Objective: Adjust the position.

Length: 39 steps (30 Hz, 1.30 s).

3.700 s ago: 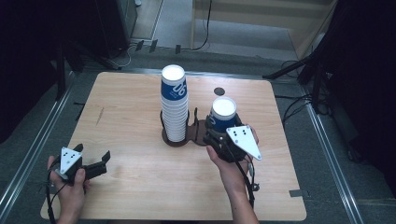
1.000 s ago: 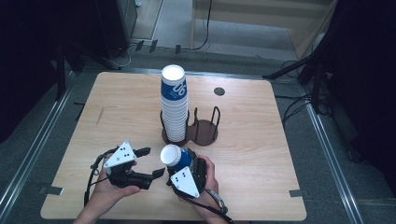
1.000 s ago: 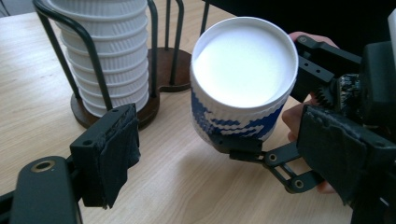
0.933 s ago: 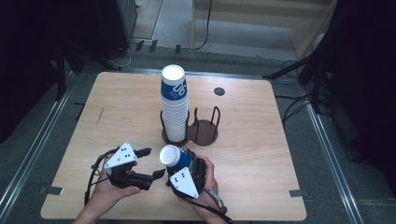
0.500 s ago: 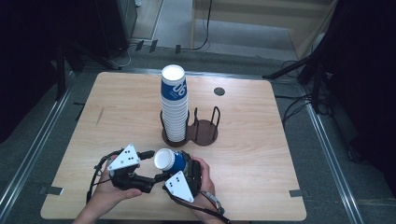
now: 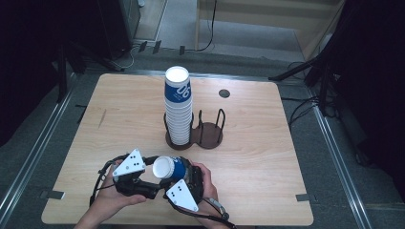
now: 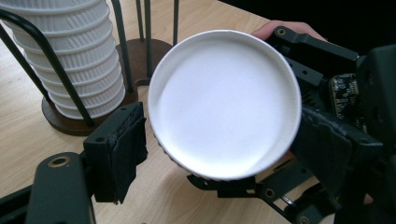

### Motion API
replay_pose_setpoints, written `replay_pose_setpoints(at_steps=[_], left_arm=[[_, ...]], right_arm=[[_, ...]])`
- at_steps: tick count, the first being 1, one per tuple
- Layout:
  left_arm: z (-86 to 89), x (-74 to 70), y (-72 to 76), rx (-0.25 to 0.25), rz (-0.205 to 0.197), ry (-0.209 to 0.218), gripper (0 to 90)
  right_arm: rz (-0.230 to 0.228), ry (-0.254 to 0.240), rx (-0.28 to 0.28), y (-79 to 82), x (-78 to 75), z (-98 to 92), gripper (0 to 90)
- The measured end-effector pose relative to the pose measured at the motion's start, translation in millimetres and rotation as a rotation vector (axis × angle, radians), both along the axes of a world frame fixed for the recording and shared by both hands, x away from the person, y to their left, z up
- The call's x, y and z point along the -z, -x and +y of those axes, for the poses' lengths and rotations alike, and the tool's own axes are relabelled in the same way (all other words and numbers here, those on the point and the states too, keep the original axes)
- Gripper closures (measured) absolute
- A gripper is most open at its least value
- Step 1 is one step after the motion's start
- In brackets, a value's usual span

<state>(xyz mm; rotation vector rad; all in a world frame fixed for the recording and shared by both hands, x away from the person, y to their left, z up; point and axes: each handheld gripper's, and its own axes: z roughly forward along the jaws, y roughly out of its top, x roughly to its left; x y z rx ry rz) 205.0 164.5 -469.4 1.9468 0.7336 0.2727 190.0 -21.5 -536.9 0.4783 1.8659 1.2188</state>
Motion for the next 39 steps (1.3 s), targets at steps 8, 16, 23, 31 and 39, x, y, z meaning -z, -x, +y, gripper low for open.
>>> replay_pose_setpoints(at_steps=[8, 16, 23, 31, 39], left_arm=[[-1.5, 0.6, 0.3, 0.004, 0.006, -0.012, 24.0], [-1.2, 1.5, 0.0, 0.008, 0.013, -0.029, 27.1], [2.1, 2.6, -1.6, -0.001, 0.015, -0.014, 28.0], [8.2, 3.3, -4.2, -0.04, -0.006, 0.039, 28.2], [13.8, 5.4, -7.5, -0.113, -0.033, 0.056, 28.3]], right_arm=[[-0.019, 0.022, -0.019, 3.5, 2.8, 3.4, 20.5], [-0.025, 0.043, -0.013, 4.8, 4.2, 5.0, 18.5], [-0.011, 0.044, -0.019, 4.5, 2.8, 5.1, 12.2], [-0.005, 0.041, -0.024, 7.0, 0.0, 4.5, 3.9], [-0.029, 0.006, 0.003, 6.3, -7.7, -3.3, 2.0]])
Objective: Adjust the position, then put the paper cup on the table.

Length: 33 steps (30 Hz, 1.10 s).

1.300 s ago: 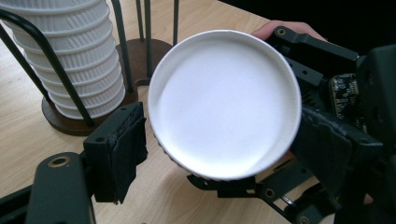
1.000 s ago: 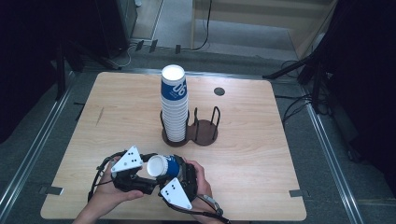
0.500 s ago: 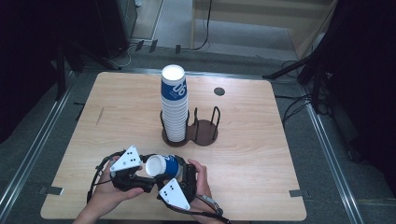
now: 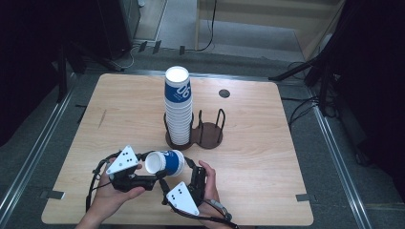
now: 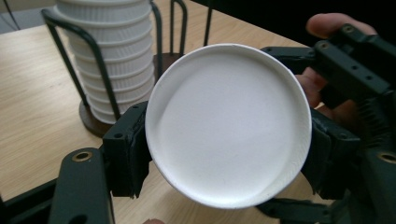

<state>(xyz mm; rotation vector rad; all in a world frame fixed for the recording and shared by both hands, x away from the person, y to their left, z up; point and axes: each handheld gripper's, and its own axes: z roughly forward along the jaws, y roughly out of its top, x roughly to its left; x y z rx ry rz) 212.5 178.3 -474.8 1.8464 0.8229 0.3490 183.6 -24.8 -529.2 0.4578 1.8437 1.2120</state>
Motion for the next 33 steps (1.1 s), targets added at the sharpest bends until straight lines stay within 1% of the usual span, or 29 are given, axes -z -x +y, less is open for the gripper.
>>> replay_pose_setpoints(at_steps=[2, 4, 6, 8, 9, 10, 11, 12, 13, 14, 15, 16, 18, 20, 21, 22, 24, 25, 26, 27, 28, 29, 30, 31, 32, 33], left_arm=[[2.4, 1.8, -1.5, -0.009, -0.001, -0.002, 28.3], [4.8, 3.6, -2.2, -0.033, -0.013, 0.002, 28.2], [7.7, 3.8, -3.4, -0.047, -0.024, 0.019, 28.2], [9.1, 3.2, -3.6, -0.054, -0.027, 0.024, 28.2], [11.5, 1.9, -3.7, -0.073, -0.039, 0.04, 28.2], [12.7, 1.4, -3.7, -0.074, -0.042, 0.052, 28.2], [13.9, 1.0, -3.5, -0.076, -0.048, 0.057, 28.2], [13.9, 1.0, -3.5, -0.076, -0.048, 0.057, 28.2], [15.8, 0.6, -3.1, -0.104, -0.067, 0.056, 28.1], [16.8, 0.5, -3.0, -0.121, -0.077, 0.061, 28.1], [16.8, 0.5, -3.0, -0.121, -0.077, 0.061, 28.1], [18.4, 0.5, -3.2, -0.131, -0.082, 0.068, 28.1], [21.7, 0.8, -4.1, -0.145, -0.083, 0.109, 28.1], [25.4, 1.0, -5.5, -0.14, -0.077, 0.158, 28.1], [26.8, 1.2, -5.7, -0.145, -0.087, 0.181, 28.1], [27.6, 1.5, -5.7, -0.15, -0.1, 0.188, 28.1], [29.4, 2.7, -6.3, -0.156, -0.143, 0.209, 28.1], [31.7, 5.8, -7.4, -0.172, -0.193, 0.257, 28.1], [33.0, 6.4, -7.5, -0.183, -0.193, 0.278, 28.1], [34.5, 6.6, -7.5, -0.193, -0.197, 0.283, 28.1], [35.3, 6.9, -7.4, -0.203, -0.208, 0.279, 28.1], [35.3, 6.9, -7.4, -0.203, -0.208, 0.279, 28.1], [36.4, 7.7, -6.5, -0.227, -0.241, 0.27, 28.0], [36.6, 8.5, -6.3, -0.236, -0.256, 0.268, 28.1], [36.6, 8.5, -6.3, -0.236, -0.256, 0.268, 28.0], [36.6, 9.4, -6.3, -0.246, -0.263, 0.268, 28.0]], right_arm=[[0.0, -0.003, 0.002, -0.6, -0.8, -1.7, 1.7], [0.013, -0.013, 0.007, -1.0, -1.6, -3.4, 1.5], [0.021, -0.015, 0.01, -1.5, -2.2, -4.9, 1.5], [0.024, -0.018, 0.012, -1.7, -2.2, -5.4, 1.5], [0.024, -0.018, 0.022, -2.4, -1.4, -6.0, 1.5], [0.025, -0.02, 0.029, -2.7, -0.7, -6.0, 1.5], [0.036, -0.022, 0.03, -3.1, -0.2, -6.1, 1.5], [0.036, -0.022, 0.03, -3.1, -0.2, -6.1, 1.5], [0.051, -0.032, 0.035, -4.9, 0.7, -7.0, 1.5], [0.057, -0.039, 0.042, -5.7, 1.0, -7.4, 1.5], [0.065, -0.048, 0.051, -7.2, 1.0, -7.8, 1.5], [0.065, -0.048, 0.051, -7.2, 1.0, -7.8, 1.5], [0.08, -0.066, 0.074, -11.0, -0.2, -9.6, 1.5], [0.098, -0.097, 0.1, -15.0, -2.4, -12.2, 1.5], [0.119, -0.128, 0.118, -18.6, -5.1, -15.7, 1.5], [0.119, -0.128, 0.118, -18.6, -5.1, -15.7, 1.5], [0.129, -0.148, 0.135, -20.3, -7.3, -18.4, 1.6], [0.129, -0.151, 0.14, -21.1, -7.8, -19.0, 1.6], [0.142, -0.155, 0.148, -22.1, -8.1, -18.6, 1.7], [0.16, -0.159, 0.159, -23.2, -8.4, -18.1, 1.7], [0.171, -0.166, 0.166, -24.6, -8.9, -18.0, 1.7], [0.182, -0.175, 0.171, -25.2, -9.5, -18.1, 1.7], [0.197, -0.188, 0.178, -26.0, -10.9, -18.5, 1.7], [0.207, -0.2, 0.184, -26.2, -12.1, -18.6, 1.8], [0.207, -0.2, 0.184, -26.2, -12.1, -18.6, 1.8], [0.218, -0.221, 0.192, -26.8, -15.6, -19.5, 5.5]])
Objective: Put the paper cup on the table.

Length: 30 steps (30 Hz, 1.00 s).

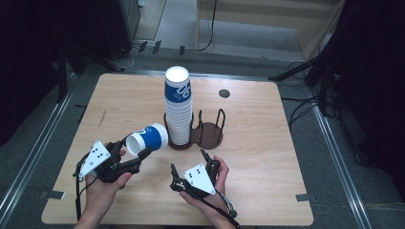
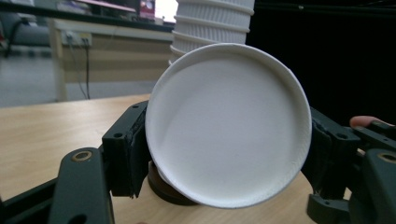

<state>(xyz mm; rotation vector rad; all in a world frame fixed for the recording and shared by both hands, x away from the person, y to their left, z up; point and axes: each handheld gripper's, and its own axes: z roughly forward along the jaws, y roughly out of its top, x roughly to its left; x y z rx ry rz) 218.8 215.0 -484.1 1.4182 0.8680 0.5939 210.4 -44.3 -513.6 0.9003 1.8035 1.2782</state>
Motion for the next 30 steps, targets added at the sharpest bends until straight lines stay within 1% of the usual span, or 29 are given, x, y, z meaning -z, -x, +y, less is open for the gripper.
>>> replay_pose_setpoints(at_steps=[1, 2, 3, 4, 5, 6, 7, 8, 9, 10, 11, 12, 13, 14, 16, 17, 18, 20, 21, 22, 23, 24, 25, 27, 30], left_arm=[[0.1, 1.7, -0.5, -0.007, -0.007, 0.01, 28.0], [0.1, 1.7, -0.5, -0.007, -0.007, 0.01, 28.0], [-0.4, 4.0, -0.8, -0.017, -0.017, 0.014, 28.0], [-0.9, 5.0, -1.2, -0.023, -0.024, 0.014, 28.1], [-0.9, 5.0, -1.2, -0.023, -0.024, 0.014, 28.0], [-1.2, 6.3, -1.0, -0.029, -0.04, 0.019, 28.0], [-1.2, 6.3, -1.0, -0.029, -0.04, 0.019, 28.1], [-0.9, 6.4, -0.9, -0.036, -0.054, 0.026, 28.1], [-0.9, 6.4, -0.9, -0.036, -0.054, 0.026, 28.0], [-1.0, 6.1, -0.6, -0.042, -0.061, 0.035, 28.0], [-0.5, 5.6, -0.4, -0.045, -0.068, 0.04, 28.1], [-0.3, 5.7, -0.3, -0.043, -0.072, 0.044, 28.1], [-0.3, 5.7, -0.3, -0.043, -0.072, 0.044, 28.1], [-0.1, 6.7, -0.4, -0.046, -0.078, 0.047, 28.1], [0.4, 8.8, -1.2, -0.046, -0.081, 0.06, 28.1], [0.4, 8.8, -1.2, -0.046, -0.081, 0.06, 28.1], [0.8, 10.0, -1.7, -0.041, -0.078, 0.069, 28.1], [0.5, 10.9, -1.8, -0.036, -0.081, 0.075, 28.1], [0.5, 10.9, -1.8, -0.036, -0.081, 0.075, 28.1], [0.1, 11.2, -1.5, -0.034, -0.084, 0.076, 28.1], [-0.3, 11.3, -1.3, -0.032, -0.086, 0.079, 28.1], [-1.3, 11.4, -0.9, -0.031, -0.089, 0.082, 28.1], [-2.0, 11.7, -0.8, -0.028, -0.094, 0.082, 28.1], [-3.7, 12.8, -0.5, -0.022, -0.099, 0.082, 28.2], [-8.6, 16.4, 0.5, -0.007, -0.108, 0.076, 28.1]], right_arm=[[0.008, -0.015, 0.004, -0.1, -1.2, -0.1, 7.3], [0.008, -0.015, 0.004, -0.1, -1.2, -0.1, 7.3], [0.038, -0.05, 0.007, -0.4, -4.7, -0.5, 11.7], [0.051, -0.068, 0.007, -0.7, -6.0, -0.2, 13.0], [0.066, -0.084, 0.006, -0.6, -7.2, 0.6, 13.0], [0.078, -0.099, 0.001, -0.6, -8.3, 1.8, 13.0], [0.078, -0.099, 0.001, -0.6, -8.3, 1.8, 13.0], [0.106, -0.12, 0.0, 0.2, -11.1, 5.6, 13.0], [0.106, -0.12, 0.0, 0.2, -11.1, 5.6, 13.0], [0.116, -0.125, 0.001, 0.4, -12.2, 6.6, 12.7], [0.148, -0.151, 0.001, 0.6, -15.4, 9.0, 8.4], [0.165, -0.165, 0.001, 0.2, -16.8, 9.8, 4.8], [0.165, -0.165, 0.001, 0.2, -16.8, 9.8, 4.8], [0.199, -0.203, -0.001, 0.1, -20.0, 10.4, 1.1], [0.219, -0.233, 0.002, -0.2, -23.3, 9.9, 0.7], [0.219, -0.233, 0.002, -0.2, -23.3, 9.9, 0.7], [0.233, -0.261, 0.004, -0.8, -26.3, 9.3, 0.7], [0.245, -0.292, 0.014, -0.6, -29.0, 8.6, 0.7], [0.245, -0.292, 0.014, -0.6, -29.0, 8.6, 0.7], [0.256, -0.314, 0.017, -0.9, -30.0, 8.0, 0.7], [0.282, -0.365, 0.029, -0.9, -31.8, 6.8, 0.7], [0.293, -0.384, 0.032, -0.9, -32.6, 6.4, 0.8], [0.293, -0.384, 0.032, -0.9, -32.6, 6.4, 0.8], [0.311, -0.423, 0.047, -0.5, -34.5, 5.9, 1.1], [0.324, -0.469, 0.05, 2.3, -40.3, 7.2, 1.4]])
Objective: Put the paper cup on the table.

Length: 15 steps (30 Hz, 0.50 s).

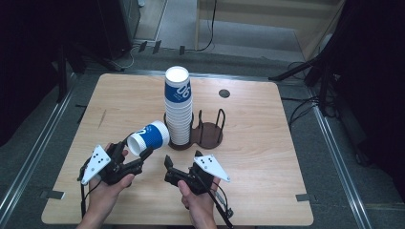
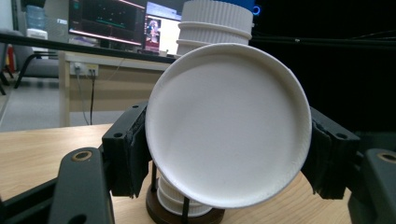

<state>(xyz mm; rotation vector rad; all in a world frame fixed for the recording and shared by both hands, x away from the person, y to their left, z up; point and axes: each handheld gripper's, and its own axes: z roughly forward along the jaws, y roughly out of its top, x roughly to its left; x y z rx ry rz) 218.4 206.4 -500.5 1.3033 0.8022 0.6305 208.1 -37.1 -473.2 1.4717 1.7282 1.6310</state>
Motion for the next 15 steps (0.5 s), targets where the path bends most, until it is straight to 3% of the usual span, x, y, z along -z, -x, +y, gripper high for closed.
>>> replay_pose_setpoints(at_steps=[3, 6, 7, 12, 13, 15], left_arm=[[-4.7, 2.9, 1.4, -0.002, -0.033, -0.008, 28.1], [-7.1, 3.2, 2.2, 0.001, -0.038, -0.011, 28.0], [-9.5, 3.4, 3.1, 0.002, -0.043, -0.01, 28.0], [-15.8, 3.0, 5.2, 0.015, -0.048, -0.007, 28.0], [-16.8, 3.1, 5.3, 0.017, -0.049, -0.005, 28.0], [-19.1, 3.6, 6.1, 0.022, -0.045, -0.011, 28.0]], right_arm=[[0.01, -0.022, 0.01, 2.9, -4.0, 1.7, 1.6], [0.025, -0.055, 0.02, 3.6, -6.0, 1.7, 1.8], [0.056, -0.096, 0.034, 3.9, -7.0, 1.9, 2.2], [0.134, -0.193, 0.046, 3.1, -6.5, 2.8, 2.7], [0.134, -0.193, 0.046, 3.1, -6.5, 2.8, 2.7], [0.179, -0.267, 0.044, 2.0, -7.0, 3.2, 2.9]])
